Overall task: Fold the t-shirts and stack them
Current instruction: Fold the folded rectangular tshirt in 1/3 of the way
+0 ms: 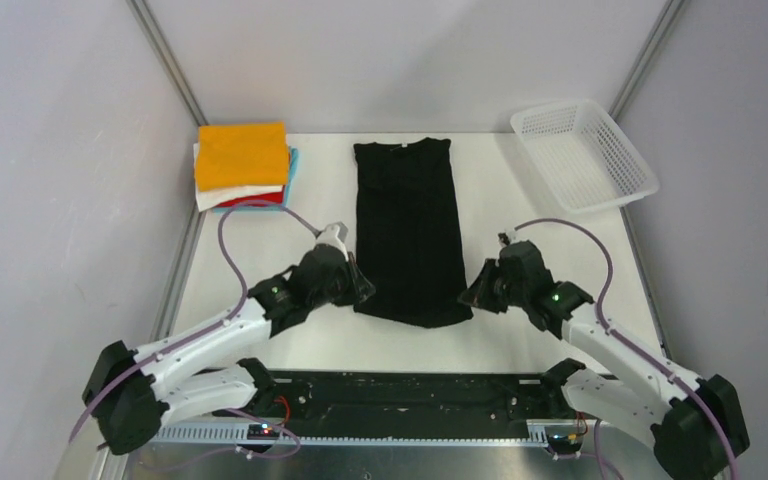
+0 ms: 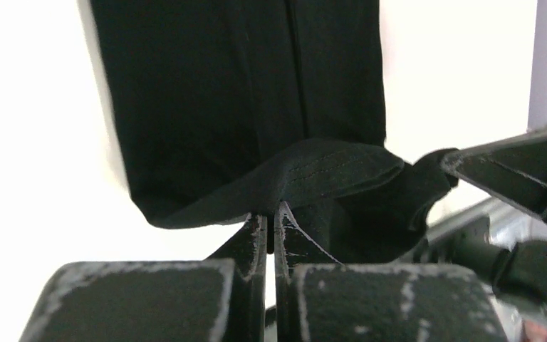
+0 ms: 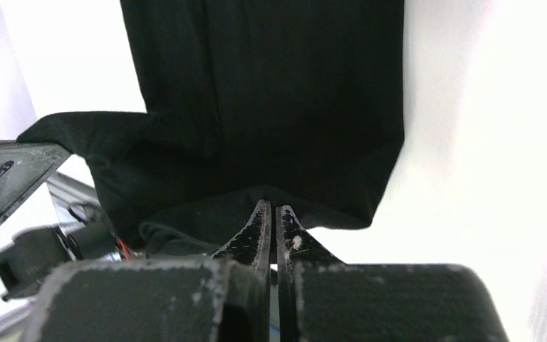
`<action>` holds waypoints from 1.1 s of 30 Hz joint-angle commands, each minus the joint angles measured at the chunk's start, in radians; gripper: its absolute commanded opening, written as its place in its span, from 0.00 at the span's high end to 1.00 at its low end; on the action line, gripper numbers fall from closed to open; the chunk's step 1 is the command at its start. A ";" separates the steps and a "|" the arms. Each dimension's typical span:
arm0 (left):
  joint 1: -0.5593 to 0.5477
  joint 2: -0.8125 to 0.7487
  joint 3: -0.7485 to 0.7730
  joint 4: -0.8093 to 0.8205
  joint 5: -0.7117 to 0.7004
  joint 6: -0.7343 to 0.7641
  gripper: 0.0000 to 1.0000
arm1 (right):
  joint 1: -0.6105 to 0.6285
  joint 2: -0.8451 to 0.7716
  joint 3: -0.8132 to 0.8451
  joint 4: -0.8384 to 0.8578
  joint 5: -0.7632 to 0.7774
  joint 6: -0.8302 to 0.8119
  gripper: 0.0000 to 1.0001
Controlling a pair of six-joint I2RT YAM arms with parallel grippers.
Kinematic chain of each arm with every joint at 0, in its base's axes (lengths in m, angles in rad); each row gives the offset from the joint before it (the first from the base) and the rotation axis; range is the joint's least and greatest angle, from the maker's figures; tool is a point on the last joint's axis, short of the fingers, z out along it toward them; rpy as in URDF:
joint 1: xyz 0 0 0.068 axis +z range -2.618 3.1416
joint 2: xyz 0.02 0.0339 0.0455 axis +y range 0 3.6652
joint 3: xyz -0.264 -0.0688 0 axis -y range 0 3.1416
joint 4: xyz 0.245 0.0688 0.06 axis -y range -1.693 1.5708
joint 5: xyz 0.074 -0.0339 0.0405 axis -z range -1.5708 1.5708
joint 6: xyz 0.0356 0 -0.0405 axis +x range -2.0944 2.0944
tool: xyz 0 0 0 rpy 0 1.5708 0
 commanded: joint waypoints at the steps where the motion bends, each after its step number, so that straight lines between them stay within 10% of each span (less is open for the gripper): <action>1: 0.134 0.113 0.117 0.077 0.031 0.150 1.00 | -0.083 0.113 0.119 0.180 -0.007 -0.055 1.00; 33: 0.518 0.885 0.686 0.107 0.286 0.335 1.00 | -0.369 0.934 0.641 0.456 -0.185 -0.136 1.00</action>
